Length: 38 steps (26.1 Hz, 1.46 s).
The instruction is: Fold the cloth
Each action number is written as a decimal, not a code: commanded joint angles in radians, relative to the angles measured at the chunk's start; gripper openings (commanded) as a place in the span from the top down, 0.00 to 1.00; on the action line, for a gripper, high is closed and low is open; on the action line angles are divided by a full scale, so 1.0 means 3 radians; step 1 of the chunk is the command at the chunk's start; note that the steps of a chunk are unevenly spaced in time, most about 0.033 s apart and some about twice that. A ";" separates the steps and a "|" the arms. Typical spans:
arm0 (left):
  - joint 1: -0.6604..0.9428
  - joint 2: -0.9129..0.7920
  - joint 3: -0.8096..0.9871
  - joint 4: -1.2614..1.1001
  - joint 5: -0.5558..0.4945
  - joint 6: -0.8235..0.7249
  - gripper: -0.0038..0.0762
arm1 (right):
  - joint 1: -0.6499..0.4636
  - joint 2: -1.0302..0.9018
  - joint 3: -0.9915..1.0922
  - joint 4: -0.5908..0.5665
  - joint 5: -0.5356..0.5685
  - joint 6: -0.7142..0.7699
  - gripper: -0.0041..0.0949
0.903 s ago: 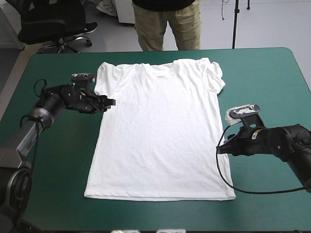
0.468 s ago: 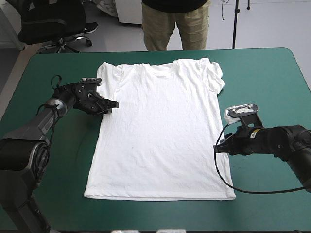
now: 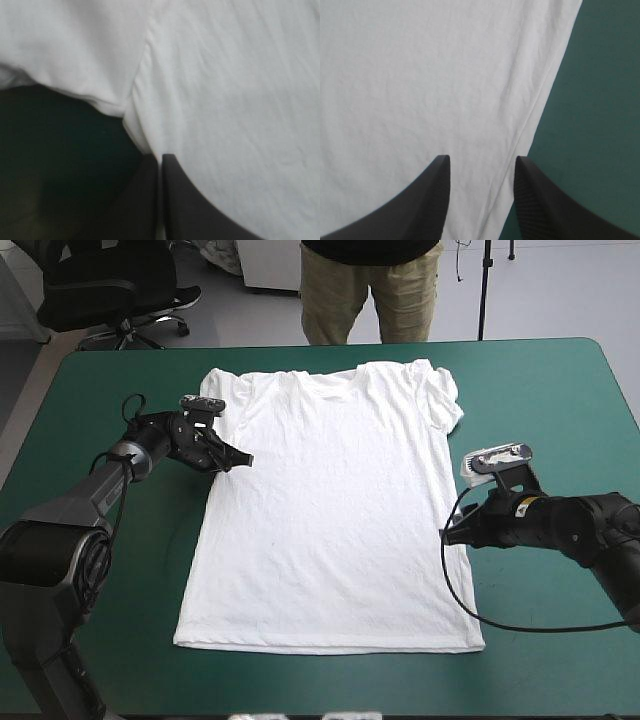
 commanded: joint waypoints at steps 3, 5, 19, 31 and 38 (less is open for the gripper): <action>-0.0046 -0.0006 -0.0005 -0.0042 0.0289 -0.0040 0.97 | -0.0007 0.0259 -0.0543 -0.0275 -0.0225 0.0019 0.57; -0.0046 -0.0006 -0.0005 -0.0042 0.0321 -0.0059 0.97 | -0.0031 0.0502 -0.0773 -0.0328 -0.0166 0.0044 0.57; -0.0046 -0.0006 -0.0005 -0.0125 0.0370 -0.0183 0.97 | -0.0259 0.2251 -0.2191 -0.0350 0.0190 0.0014 0.41; -0.0046 -0.0006 -0.0005 -0.0125 0.0348 -0.0178 0.97 | -0.0259 0.3054 -0.2626 -0.0386 0.0220 0.0129 0.46; -0.0046 -0.0024 -0.0005 -0.0124 0.0210 -0.0151 0.97 | -0.0259 0.3087 -0.2626 -0.0240 0.0485 -0.0154 0.98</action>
